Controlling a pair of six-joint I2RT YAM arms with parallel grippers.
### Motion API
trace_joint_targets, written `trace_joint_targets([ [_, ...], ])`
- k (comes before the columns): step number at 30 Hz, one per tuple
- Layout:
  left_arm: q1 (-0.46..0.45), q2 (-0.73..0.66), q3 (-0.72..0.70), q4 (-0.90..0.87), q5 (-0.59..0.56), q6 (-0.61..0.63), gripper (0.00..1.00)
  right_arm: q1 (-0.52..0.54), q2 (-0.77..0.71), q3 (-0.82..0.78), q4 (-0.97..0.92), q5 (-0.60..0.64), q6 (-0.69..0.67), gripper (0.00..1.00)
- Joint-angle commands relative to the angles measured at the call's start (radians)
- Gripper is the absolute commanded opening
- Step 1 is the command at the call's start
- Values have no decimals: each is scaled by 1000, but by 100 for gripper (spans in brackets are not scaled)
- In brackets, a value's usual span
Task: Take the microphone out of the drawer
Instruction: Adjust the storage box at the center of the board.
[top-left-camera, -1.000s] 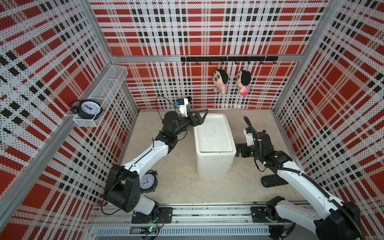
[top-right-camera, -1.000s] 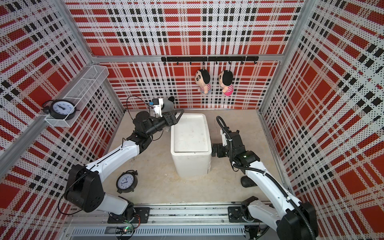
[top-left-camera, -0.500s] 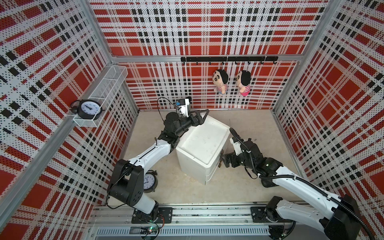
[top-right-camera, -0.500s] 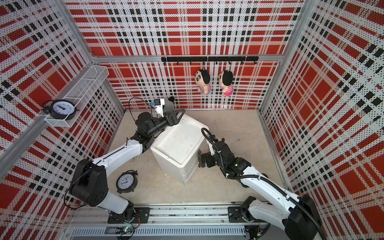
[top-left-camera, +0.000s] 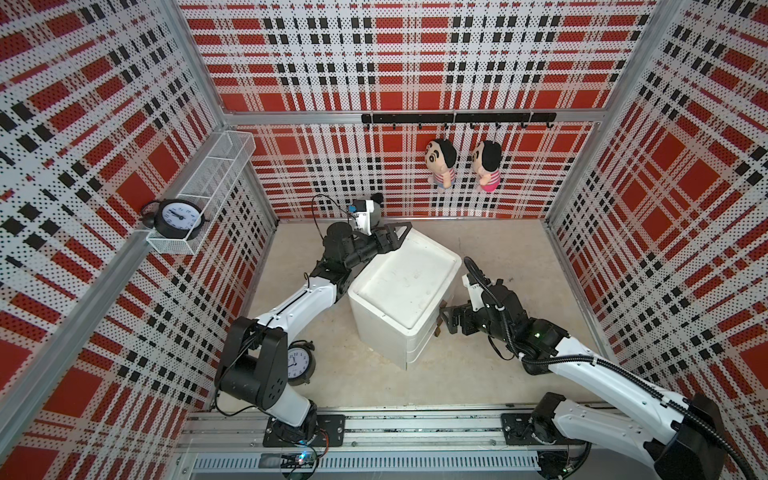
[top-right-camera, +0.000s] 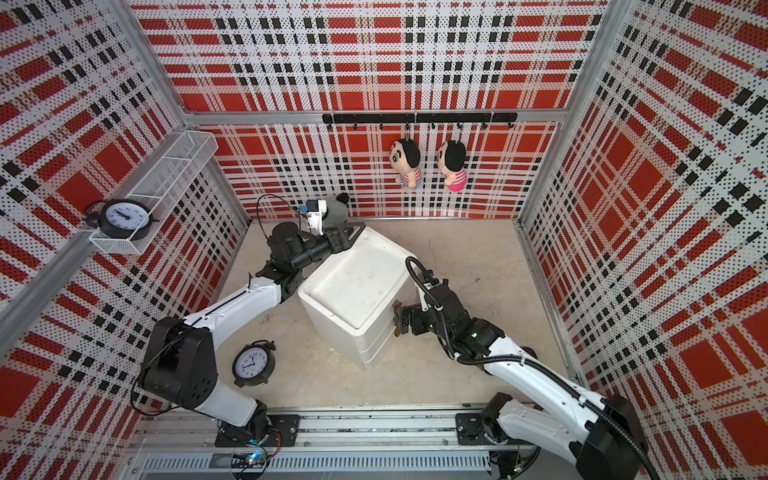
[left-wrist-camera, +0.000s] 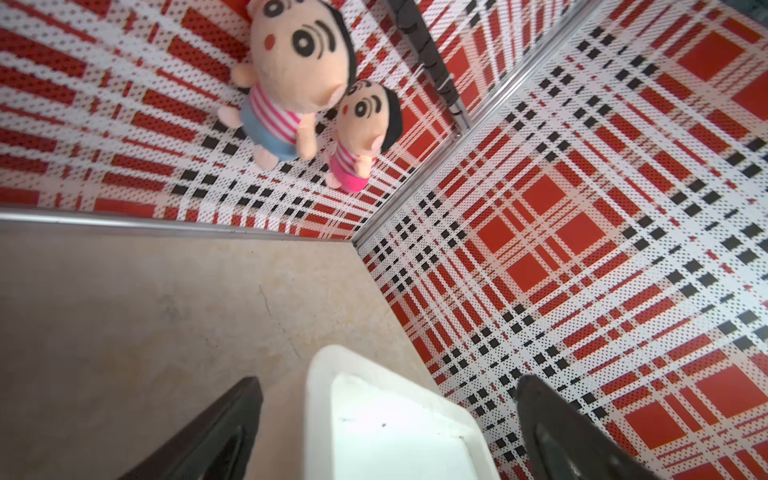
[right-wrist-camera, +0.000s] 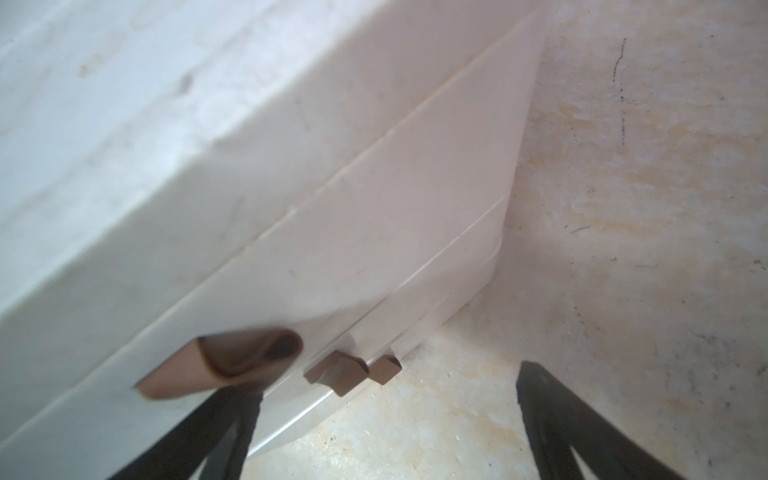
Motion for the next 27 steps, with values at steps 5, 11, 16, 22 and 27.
trace_joint_targets([
  [5, 56, -80, 97, -429, -63, 243, 98, -91, -68, -22, 20, -188, -42, 100],
  [11, 56, -126, 179, -707, -209, 438, 98, -123, -103, -25, 9, -238, -51, 100],
  [16, 56, -168, 197, -829, -287, 528, 98, -126, -90, -25, 13, -267, -45, 100],
  [22, 36, -201, 232, -929, -328, 593, 98, -130, -78, -47, 42, -302, -26, 100],
  [27, -39, -187, 297, -1038, -431, 636, 98, -131, -87, -86, 91, -337, -32, 100],
])
